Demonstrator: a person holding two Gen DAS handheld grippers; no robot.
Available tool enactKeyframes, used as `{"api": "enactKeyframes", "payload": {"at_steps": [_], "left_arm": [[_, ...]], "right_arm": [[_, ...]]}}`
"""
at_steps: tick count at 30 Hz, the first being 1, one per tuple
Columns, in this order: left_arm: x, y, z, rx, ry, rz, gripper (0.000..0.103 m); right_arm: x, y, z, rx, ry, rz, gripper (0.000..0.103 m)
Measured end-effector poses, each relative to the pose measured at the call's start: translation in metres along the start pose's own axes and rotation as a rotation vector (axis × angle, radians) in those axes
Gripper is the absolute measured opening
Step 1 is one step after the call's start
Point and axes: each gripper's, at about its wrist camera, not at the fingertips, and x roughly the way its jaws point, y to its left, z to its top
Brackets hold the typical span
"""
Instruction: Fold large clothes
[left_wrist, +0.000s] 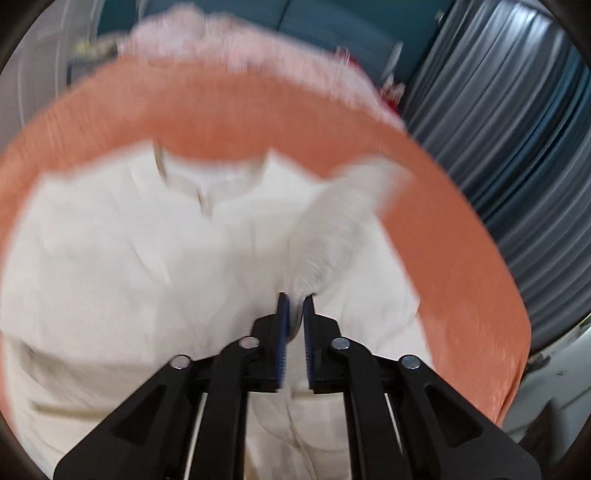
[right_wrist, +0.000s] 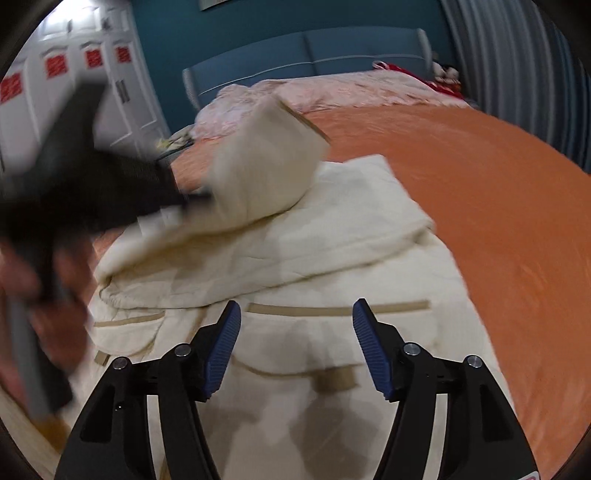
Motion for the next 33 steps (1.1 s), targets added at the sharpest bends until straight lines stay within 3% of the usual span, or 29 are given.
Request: {"api": "enactKeyframes", "payload": {"at_steps": [2, 5, 7, 8, 9, 11, 13, 15, 18, 23, 25, 27, 29, 33], "left_arm": [[0.015, 0.008, -0.015, -0.056, 0.046, -0.011, 0.012], [0.002, 0.030, -0.024, -0.127, 0.028, -0.090, 0.017], [-0.020, 0.049, -0.030, -0.170, -0.005, -0.127, 0.037], [-0.032, 0.063, -0.030, -0.203, -0.047, -0.136, 0.065], [-0.045, 0.071, -0.031, -0.234, -0.093, -0.125, 0.081], [-0.070, 0.100, -0.041, -0.322, -0.182, -0.112, 0.086], [-0.084, 0.132, -0.043, -0.417, -0.198, -0.145, 0.086], [-0.089, 0.154, -0.046, -0.476, -0.199, -0.114, 0.086], [-0.090, 0.190, -0.050, -0.544, -0.189, -0.050, 0.086], [-0.088, 0.246, -0.055, -0.740, -0.226, -0.136, 0.084], [-0.084, 0.263, -0.054, -0.802, -0.242, -0.155, 0.080], [-0.078, 0.275, -0.051, -0.848, -0.253, -0.174, 0.071], [-0.075, 0.281, -0.047, -0.870, -0.250, -0.162, 0.066], [-0.076, 0.290, -0.042, -0.901, -0.261, -0.137, 0.063]], "right_arm": [[-0.001, -0.013, 0.003, 0.052, 0.002, 0.011, 0.066], [0.001, -0.026, 0.014, 0.112, -0.005, 0.026, 0.070], [0.006, -0.033, 0.025, 0.145, -0.001, 0.038, 0.073], [0.010, -0.036, 0.031, 0.167, 0.000, 0.047, 0.073], [0.014, -0.039, 0.037, 0.199, 0.002, 0.064, 0.073], [0.018, -0.046, 0.047, 0.270, 0.004, 0.109, 0.073], [0.023, -0.048, 0.055, 0.327, 0.004, 0.154, 0.073], [0.026, -0.043, 0.056, 0.330, 0.007, 0.155, 0.077], [0.039, -0.036, 0.052, 0.296, 0.052, 0.081, 0.077], [0.056, -0.037, 0.038, 0.304, 0.106, 0.064, 0.075], [0.063, -0.030, 0.039, 0.266, 0.116, 0.051, 0.051], [0.067, -0.020, 0.048, 0.219, 0.133, 0.031, 0.015], [0.061, -0.014, 0.062, 0.188, 0.110, 0.039, 0.003], [0.033, -0.002, 0.116, 0.083, -0.009, 0.042, 0.002]]}}
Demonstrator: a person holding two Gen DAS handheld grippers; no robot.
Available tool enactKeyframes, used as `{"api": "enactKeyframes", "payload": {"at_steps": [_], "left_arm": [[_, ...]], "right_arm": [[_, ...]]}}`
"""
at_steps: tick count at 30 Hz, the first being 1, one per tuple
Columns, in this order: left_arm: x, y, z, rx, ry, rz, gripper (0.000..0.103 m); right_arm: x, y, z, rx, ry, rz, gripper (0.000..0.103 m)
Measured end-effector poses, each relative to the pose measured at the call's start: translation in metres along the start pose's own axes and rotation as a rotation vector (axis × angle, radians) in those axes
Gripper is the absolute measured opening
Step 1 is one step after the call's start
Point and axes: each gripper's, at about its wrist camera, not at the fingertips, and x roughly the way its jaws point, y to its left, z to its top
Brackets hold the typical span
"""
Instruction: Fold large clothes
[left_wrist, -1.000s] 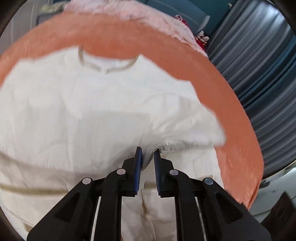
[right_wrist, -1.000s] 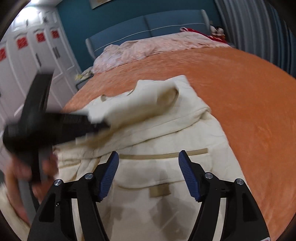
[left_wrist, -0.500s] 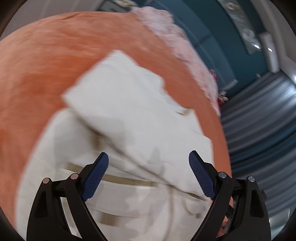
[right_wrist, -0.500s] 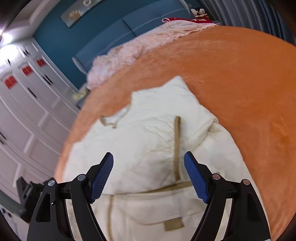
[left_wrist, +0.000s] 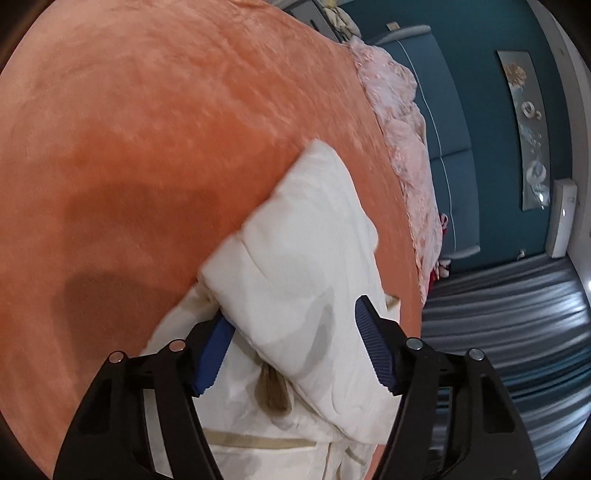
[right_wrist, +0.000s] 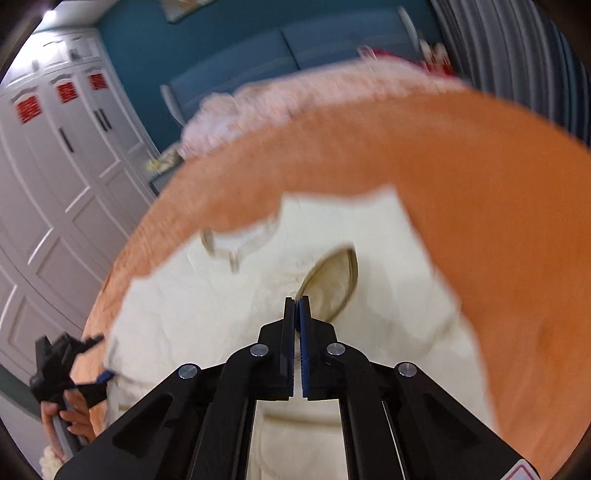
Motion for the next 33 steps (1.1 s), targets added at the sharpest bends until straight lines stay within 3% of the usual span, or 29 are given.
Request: {"api": "enactKeyframes", "payload": {"at_steps": [4, 5, 6, 7, 9, 12, 19, 25, 33], "left_arm": [[0.004, 0.000, 0.002, 0.006, -0.004, 0.020, 0.060], [0.006, -0.001, 0.000, 0.028, -0.003, 0.042, 0.051], [0.006, -0.002, -0.002, 0.053, -0.004, 0.073, 0.034], [0.008, -0.005, -0.004, 0.082, -0.009, 0.123, 0.028], [0.007, 0.001, -0.004, 0.086, -0.017, 0.145, 0.018], [0.007, 0.004, -0.006, 0.125, -0.024, 0.186, 0.012], [0.014, -0.009, -0.022, 0.316, -0.073, 0.339, 0.010], [0.030, -0.021, -0.047, 0.540, -0.142, 0.477, 0.010], [0.042, -0.029, -0.061, 0.659, -0.188, 0.572, 0.010]], "right_arm": [[-0.017, -0.005, 0.037, -0.012, -0.067, 0.002, 0.002], [-0.015, -0.006, 0.039, -0.026, -0.066, -0.016, 0.002], [-0.009, -0.009, 0.039, -0.051, -0.055, -0.057, 0.002], [-0.001, -0.013, 0.039, -0.062, -0.044, -0.085, 0.002], [0.016, -0.028, 0.031, -0.054, -0.003, -0.128, 0.001], [0.041, -0.047, 0.012, -0.031, 0.066, -0.159, 0.001], [0.089, -0.068, -0.041, -0.038, 0.183, -0.226, 0.001], [0.095, -0.064, -0.057, -0.076, 0.171, -0.258, 0.001], [0.100, -0.055, -0.064, -0.136, 0.133, -0.305, 0.002]]}}
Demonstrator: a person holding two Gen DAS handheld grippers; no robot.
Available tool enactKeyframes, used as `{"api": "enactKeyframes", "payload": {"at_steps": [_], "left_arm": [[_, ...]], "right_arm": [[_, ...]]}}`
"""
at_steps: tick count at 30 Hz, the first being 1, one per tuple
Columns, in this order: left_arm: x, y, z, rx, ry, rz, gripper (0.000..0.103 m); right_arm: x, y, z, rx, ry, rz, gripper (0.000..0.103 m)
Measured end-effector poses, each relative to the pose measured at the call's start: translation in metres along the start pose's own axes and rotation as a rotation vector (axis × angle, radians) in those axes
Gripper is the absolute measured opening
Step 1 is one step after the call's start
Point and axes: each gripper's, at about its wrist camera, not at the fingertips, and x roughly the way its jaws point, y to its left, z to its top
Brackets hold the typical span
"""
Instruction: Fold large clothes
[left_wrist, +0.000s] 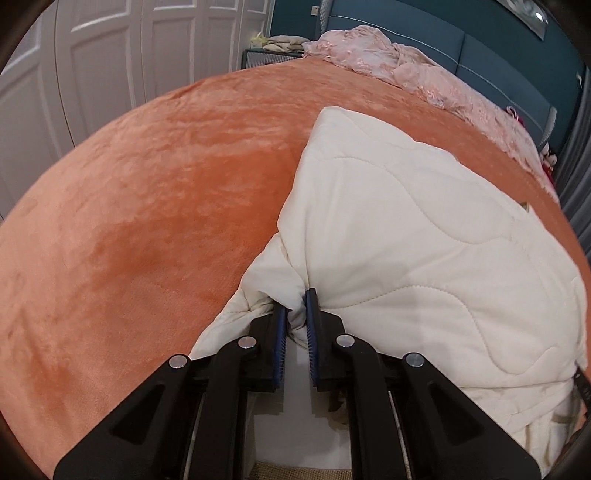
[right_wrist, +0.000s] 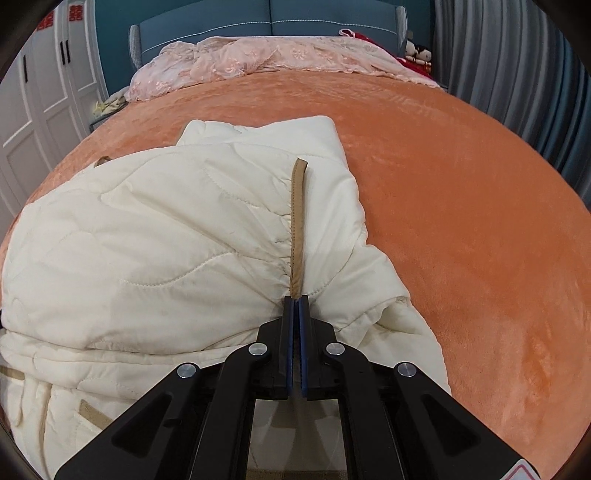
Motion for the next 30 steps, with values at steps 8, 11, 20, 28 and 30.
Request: {"api": "enactKeyframes", "payload": {"at_steps": [8, 11, 20, 28, 30], "left_arm": [[-0.069, -0.005, 0.012, 0.083, -0.036, -0.044, 0.023], [-0.087, -0.027, 0.026, 0.090, -0.064, -0.123, 0.037], [-0.027, -0.088, -0.002, 0.158, 0.056, -0.180, 0.044], [-0.013, -0.088, -0.030, 0.203, -0.028, -0.159, 0.045], [-0.014, -0.091, -0.031, 0.217, -0.042, -0.144, 0.045]], "right_arm": [[-0.081, -0.002, 0.014, 0.093, -0.120, 0.085, 0.012], [-0.091, 0.026, 0.026, 0.072, -0.125, 0.183, 0.017], [-0.024, 0.100, 0.002, -0.096, 0.056, 0.243, 0.020], [-0.019, 0.105, -0.018, -0.120, -0.004, 0.222, 0.020], [-0.020, 0.110, -0.021, -0.137, -0.022, 0.198, 0.020]]}}
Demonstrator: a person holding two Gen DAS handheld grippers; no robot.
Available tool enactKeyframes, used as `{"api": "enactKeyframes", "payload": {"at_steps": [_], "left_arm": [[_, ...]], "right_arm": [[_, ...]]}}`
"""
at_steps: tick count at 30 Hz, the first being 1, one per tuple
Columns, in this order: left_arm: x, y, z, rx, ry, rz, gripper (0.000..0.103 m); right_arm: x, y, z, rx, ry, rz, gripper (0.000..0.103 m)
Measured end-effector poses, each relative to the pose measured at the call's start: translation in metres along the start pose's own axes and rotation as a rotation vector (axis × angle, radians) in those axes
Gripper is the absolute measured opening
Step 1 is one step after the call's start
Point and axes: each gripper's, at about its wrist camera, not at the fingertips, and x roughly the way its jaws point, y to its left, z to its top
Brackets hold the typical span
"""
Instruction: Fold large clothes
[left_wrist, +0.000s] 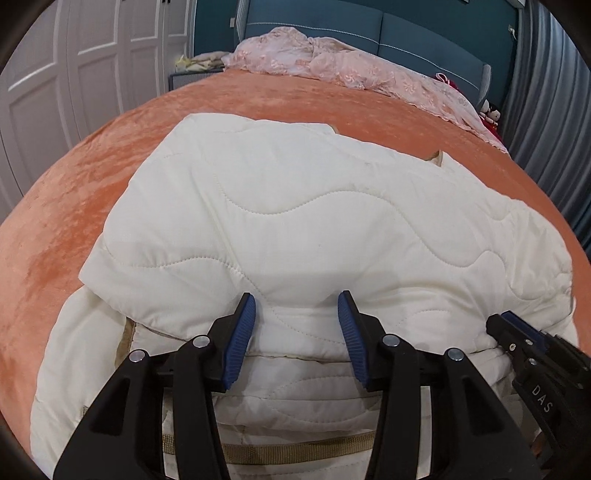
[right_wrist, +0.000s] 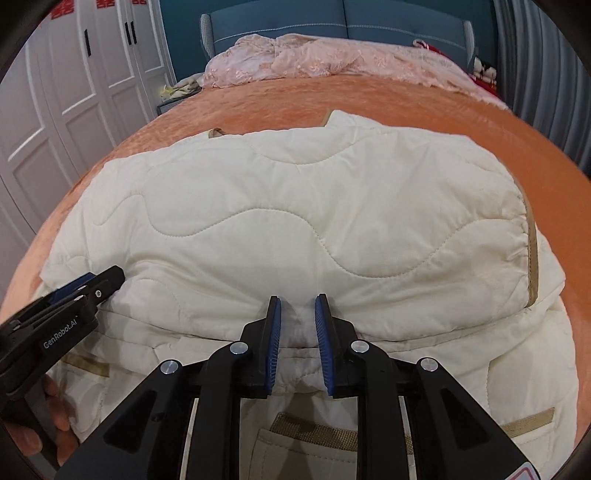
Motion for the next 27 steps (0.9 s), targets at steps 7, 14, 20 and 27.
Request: {"api": "enactKeyframes", "payload": {"at_steps": [7, 14, 20, 27], "left_arm": [[0.001, -0.007, -0.006, 0.039, -0.035, 0.047, 0.046], [0.005, -0.011, -0.009, 0.062, -0.052, 0.079, 0.046], [0.006, -0.012, -0.011, 0.072, -0.062, 0.090, 0.046], [0.006, -0.012, -0.012, 0.081, -0.066, 0.102, 0.046]], "right_arm": [[0.002, -0.001, 0.000, -0.006, -0.022, -0.012, 0.020], [0.003, 0.003, -0.005, -0.022, -0.041, -0.036, 0.020], [0.004, 0.006, -0.005, -0.033, -0.052, -0.051, 0.020], [0.004, 0.009, -0.007, -0.040, -0.058, -0.063, 0.020]]}}
